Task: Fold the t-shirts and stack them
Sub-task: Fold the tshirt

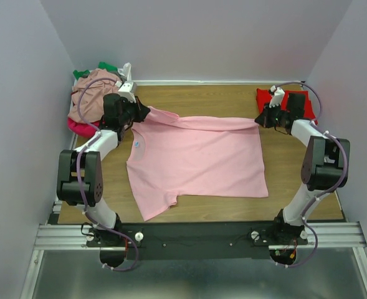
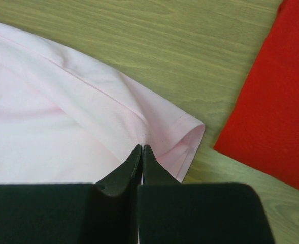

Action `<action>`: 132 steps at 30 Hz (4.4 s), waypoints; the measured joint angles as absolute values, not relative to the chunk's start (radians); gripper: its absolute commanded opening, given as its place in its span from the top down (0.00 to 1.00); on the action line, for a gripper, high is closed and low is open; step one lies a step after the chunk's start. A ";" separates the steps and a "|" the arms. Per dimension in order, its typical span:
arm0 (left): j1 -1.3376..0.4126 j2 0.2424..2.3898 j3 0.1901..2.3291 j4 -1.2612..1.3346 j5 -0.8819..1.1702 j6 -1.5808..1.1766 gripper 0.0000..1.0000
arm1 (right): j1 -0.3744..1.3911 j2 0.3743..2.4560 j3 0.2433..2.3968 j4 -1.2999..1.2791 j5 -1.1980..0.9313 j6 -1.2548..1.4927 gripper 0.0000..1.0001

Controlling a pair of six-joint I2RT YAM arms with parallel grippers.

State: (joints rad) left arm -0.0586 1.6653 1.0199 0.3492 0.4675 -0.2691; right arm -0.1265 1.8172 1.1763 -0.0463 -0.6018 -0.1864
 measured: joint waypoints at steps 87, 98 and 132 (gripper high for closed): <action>-0.058 0.815 0.662 -0.094 0.210 -0.393 0.14 | -0.204 1.931 1.232 -0.338 -0.603 -0.121 0.32; -0.058 0.829 0.662 -0.094 0.210 -0.386 0.14 | -0.200 2.069 1.363 -0.326 -0.665 -0.015 0.62; -0.060 0.939 0.591 -0.023 0.355 -0.477 0.24 | -0.084 2.327 1.881 -0.398 -0.484 -0.032 0.39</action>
State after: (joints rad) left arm -0.0601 0.9386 0.5907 -0.0235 0.3550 -0.4770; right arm -0.0845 2.3268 1.8812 -0.3985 -0.4835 -0.0319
